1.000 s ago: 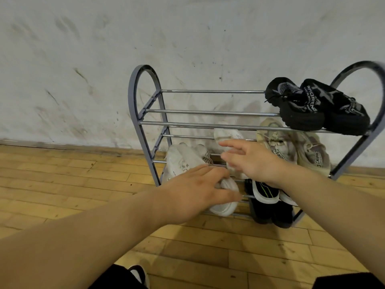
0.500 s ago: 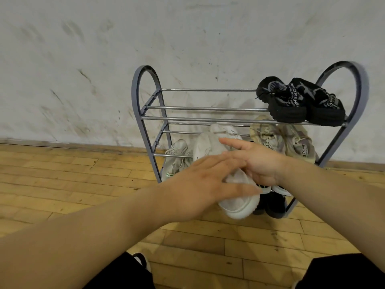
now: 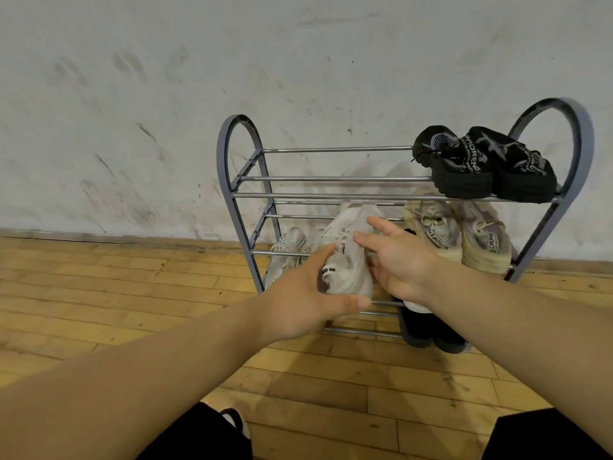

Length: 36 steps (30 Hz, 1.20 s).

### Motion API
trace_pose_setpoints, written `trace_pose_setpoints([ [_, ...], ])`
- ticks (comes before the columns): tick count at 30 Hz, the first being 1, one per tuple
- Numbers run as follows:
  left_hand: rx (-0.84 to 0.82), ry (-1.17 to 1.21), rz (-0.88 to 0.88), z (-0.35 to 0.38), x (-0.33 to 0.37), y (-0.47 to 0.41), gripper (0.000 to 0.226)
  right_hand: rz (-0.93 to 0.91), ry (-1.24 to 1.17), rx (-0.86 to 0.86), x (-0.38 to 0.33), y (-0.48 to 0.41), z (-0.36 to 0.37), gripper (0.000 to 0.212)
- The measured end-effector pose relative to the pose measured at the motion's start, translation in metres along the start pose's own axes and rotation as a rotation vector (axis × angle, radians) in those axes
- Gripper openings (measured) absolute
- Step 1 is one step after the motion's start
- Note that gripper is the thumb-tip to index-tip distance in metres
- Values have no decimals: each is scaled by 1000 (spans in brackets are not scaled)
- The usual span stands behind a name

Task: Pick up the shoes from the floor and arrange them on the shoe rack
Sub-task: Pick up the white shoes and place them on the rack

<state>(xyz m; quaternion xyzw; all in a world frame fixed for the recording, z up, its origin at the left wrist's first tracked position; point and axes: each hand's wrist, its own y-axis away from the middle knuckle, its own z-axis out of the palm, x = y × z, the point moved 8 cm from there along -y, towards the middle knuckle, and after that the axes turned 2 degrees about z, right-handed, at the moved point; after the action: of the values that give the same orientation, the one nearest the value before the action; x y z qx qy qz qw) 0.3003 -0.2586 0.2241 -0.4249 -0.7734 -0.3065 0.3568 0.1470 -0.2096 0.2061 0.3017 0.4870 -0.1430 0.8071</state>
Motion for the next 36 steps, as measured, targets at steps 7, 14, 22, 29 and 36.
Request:
trace_pose_setpoints([
  [7,123,-49,-61,-23,-26,-27,97,-138,733,71,-15,-22,-9,61],
  [14,204,-152,-206,-40,-85,-73,97,-138,1495,209,-10,-63,-32,84],
  [22,237,-412,-193,-39,-97,-126,107,26,1574,215,0,-78,-44,79],
  [29,304,-430,-210,-57,-109,-144,93,-91,1438,229,-1,-88,-35,77],
  [36,393,-494,-328,-86,-131,-135,76,-177,1359,264,6,-95,-23,77],
])
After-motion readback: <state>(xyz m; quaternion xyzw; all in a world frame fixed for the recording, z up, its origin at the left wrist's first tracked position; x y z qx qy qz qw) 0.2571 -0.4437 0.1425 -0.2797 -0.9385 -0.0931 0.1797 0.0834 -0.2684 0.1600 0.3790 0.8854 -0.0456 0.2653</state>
